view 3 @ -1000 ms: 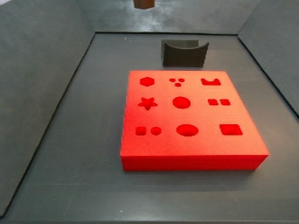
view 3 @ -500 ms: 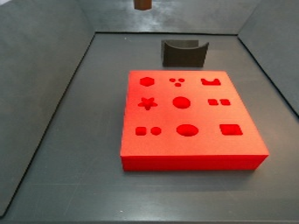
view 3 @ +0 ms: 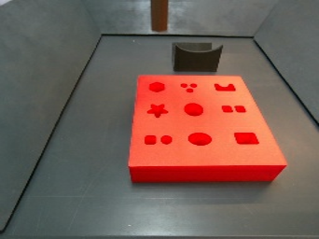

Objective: Insert the hexagon object.

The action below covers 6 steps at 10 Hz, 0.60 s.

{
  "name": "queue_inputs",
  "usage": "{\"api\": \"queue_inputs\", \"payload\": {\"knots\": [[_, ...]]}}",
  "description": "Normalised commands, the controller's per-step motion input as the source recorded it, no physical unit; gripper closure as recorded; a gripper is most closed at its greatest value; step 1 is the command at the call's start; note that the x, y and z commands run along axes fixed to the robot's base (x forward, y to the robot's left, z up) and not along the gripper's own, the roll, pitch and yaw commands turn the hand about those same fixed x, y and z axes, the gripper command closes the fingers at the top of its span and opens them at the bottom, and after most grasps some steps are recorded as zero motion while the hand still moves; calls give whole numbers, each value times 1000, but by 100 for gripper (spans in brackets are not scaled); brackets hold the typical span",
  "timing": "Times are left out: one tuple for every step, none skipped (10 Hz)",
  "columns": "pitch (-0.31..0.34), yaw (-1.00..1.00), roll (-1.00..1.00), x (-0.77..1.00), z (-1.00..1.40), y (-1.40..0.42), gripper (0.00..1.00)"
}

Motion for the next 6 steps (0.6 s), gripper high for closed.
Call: {"api": "queue_inputs", "payload": {"knots": [[-116, -80, -20, -11, -803, -83, 100], [-174, -34, -24, 0, -903, -117, 100], [-144, 0, 0, 0, -886, -211, 100], [-167, 0, 36, 6, -746, -400, 100], [-149, 60, 51, 160, -574, -417, 100], [-129, 51, 0, 174, -454, -169, 100]]}}
